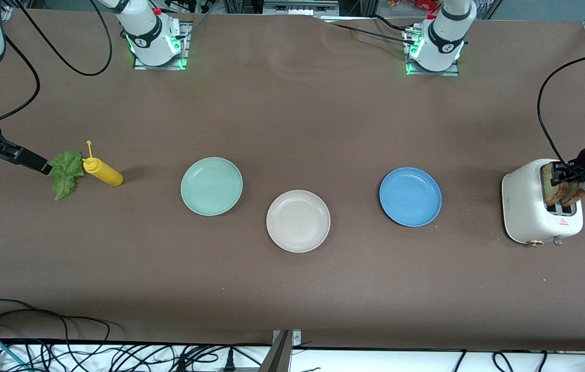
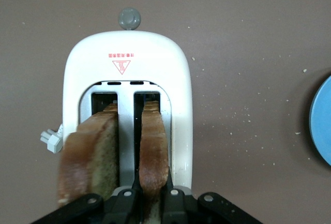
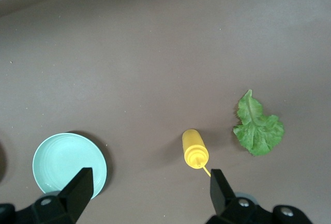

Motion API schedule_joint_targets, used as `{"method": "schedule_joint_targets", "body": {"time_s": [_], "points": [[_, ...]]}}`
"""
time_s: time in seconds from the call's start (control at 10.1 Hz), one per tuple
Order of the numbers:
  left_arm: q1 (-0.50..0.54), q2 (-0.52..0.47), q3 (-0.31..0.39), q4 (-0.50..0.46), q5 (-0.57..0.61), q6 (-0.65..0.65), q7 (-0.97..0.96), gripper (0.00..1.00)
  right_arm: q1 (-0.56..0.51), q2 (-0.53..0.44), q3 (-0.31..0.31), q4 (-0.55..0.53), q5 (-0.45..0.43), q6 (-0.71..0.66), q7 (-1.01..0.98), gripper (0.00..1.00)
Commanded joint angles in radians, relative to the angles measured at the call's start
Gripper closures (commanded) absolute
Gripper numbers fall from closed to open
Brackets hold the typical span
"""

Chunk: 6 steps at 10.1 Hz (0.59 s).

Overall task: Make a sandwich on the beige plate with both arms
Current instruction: 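Lower the left gripper onto the bread slice in the toaster, then grasp the bread slice with the left gripper and lift it out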

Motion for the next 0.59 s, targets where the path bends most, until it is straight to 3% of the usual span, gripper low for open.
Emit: {"method": "schedule_joint_targets", "body": {"time_s": [0.0, 0.3, 0.49], "points": [[0.012, 0.009, -0.008, 0.083, -0.004, -0.102, 0.076, 1.0, -0.004, -0.004, 0.001, -0.003, 0.021, 0.005, -0.017, 0.0], [0.004, 0.072, -0.009, 0.323, -0.004, -0.352, 0.075, 1.0, -0.004, -0.004, 0.001, -0.003, 0.021, 0.006, -0.017, 0.0], [-0.022, 0.084, -0.014, 0.424, -0.001, -0.461, 0.068, 1.0, -0.004, -0.004, 0.001, -0.003, 0.021, 0.006, -0.017, 0.0]]}}
